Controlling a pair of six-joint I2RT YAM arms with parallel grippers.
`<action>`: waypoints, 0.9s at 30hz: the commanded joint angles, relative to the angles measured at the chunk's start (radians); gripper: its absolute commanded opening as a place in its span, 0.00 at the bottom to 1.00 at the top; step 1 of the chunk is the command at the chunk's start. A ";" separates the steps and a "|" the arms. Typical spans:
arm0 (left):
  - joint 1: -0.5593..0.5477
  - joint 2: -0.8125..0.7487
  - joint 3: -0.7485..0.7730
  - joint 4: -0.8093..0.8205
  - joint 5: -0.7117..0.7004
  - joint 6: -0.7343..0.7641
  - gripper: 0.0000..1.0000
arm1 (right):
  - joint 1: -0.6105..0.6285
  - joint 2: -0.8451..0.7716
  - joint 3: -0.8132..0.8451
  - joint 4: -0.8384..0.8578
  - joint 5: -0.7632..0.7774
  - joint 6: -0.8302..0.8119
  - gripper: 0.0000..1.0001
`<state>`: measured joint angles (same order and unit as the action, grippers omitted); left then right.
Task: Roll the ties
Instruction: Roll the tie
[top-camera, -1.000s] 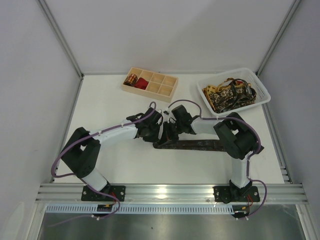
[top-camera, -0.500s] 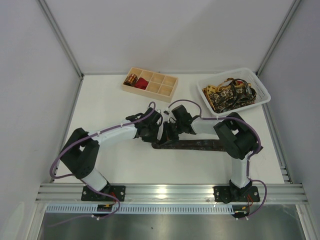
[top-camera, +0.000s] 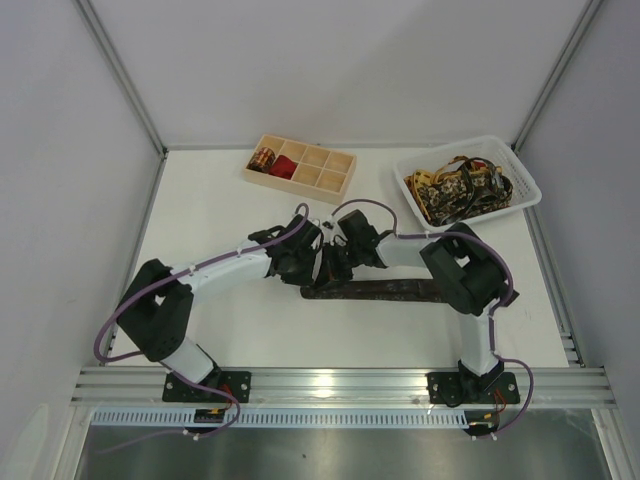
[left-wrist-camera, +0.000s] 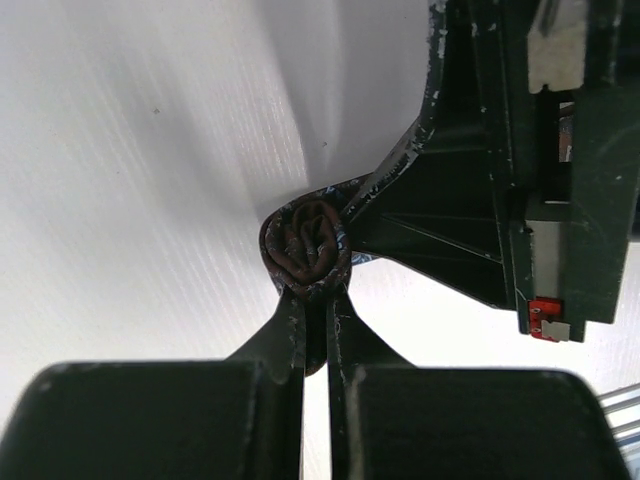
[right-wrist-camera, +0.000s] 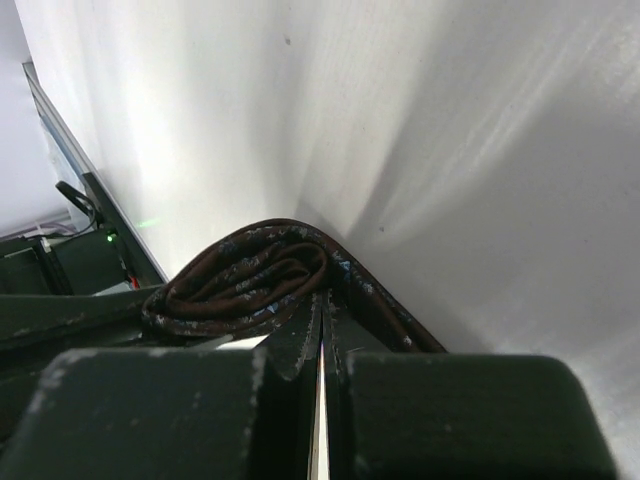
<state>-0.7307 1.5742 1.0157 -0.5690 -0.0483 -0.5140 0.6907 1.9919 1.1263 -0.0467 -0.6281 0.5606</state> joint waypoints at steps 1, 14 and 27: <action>-0.006 -0.016 0.041 0.000 0.021 0.011 0.00 | 0.010 0.030 0.046 0.068 -0.010 0.027 0.00; -0.016 0.095 0.109 0.028 0.071 -0.015 0.00 | 0.007 0.025 0.075 0.013 -0.010 0.021 0.00; -0.018 0.135 0.115 0.024 0.068 -0.009 0.00 | -0.079 -0.117 -0.008 -0.134 0.079 -0.065 0.00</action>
<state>-0.7387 1.6890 1.1015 -0.5575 -0.0029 -0.5186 0.6361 1.9446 1.1408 -0.1452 -0.5789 0.5385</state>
